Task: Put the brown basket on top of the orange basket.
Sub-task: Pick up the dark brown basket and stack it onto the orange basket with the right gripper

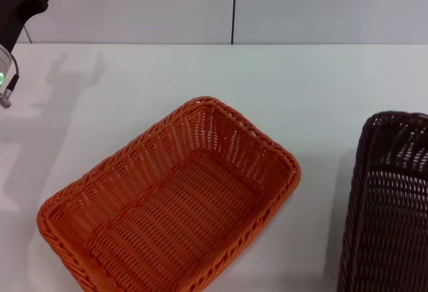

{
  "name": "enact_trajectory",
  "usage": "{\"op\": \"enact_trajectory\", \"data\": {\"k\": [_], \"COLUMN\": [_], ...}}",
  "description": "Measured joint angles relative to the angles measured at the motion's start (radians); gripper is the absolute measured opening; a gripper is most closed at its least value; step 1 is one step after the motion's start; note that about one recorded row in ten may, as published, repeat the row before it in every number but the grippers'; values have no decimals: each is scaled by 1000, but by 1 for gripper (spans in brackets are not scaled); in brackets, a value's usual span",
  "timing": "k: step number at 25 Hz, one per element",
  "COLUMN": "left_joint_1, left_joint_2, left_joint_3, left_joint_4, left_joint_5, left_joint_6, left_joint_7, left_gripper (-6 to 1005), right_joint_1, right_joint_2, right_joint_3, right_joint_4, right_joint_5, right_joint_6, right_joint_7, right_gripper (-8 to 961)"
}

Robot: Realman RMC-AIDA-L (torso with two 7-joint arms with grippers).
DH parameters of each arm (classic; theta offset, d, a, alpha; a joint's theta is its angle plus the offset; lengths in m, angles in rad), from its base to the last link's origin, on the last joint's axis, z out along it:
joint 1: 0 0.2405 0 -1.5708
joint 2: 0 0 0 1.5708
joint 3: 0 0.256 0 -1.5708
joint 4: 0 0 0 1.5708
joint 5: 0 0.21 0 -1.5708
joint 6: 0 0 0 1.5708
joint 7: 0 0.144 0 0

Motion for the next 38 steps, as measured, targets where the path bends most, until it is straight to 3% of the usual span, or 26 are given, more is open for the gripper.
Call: {"op": "enact_trajectory", "data": {"k": [6, 15, 21, 28, 35, 38], "left_joint_1": [6, 9, 11, 11, 21, 29], "left_joint_2": [2, 2, 4, 8, 10, 10], "left_joint_3": [-5, -8, -9, -12, -12, -12], "left_joint_4": [0, 3, 9, 11, 11, 11], "left_joint_5": [-1, -3, -4, -6, -5, -5], "left_joint_6": [2, 2, 3, -2, 0, 3], "left_joint_7": [2, 3, 4, 5, 5, 5], "left_gripper": [829, 829, 829, 829, 829, 829], "right_joint_1": [-7, 8, 19, 15, 29, 35], "right_joint_2": [2, -33, -44, -10, 43, 55], "right_joint_3": [41, 166, 187, 179, 134, 111], "right_joint_4": [-63, -159, -182, -243, -269, -272], "right_joint_5": [16, 44, 46, 71, 109, 109], "right_joint_6": [6, 9, 67, 196, 336, 376], "right_joint_7": [1, 9, 60, 129, 134, 141], "right_gripper": [156, 153, 151, 145, 144, 144]}}
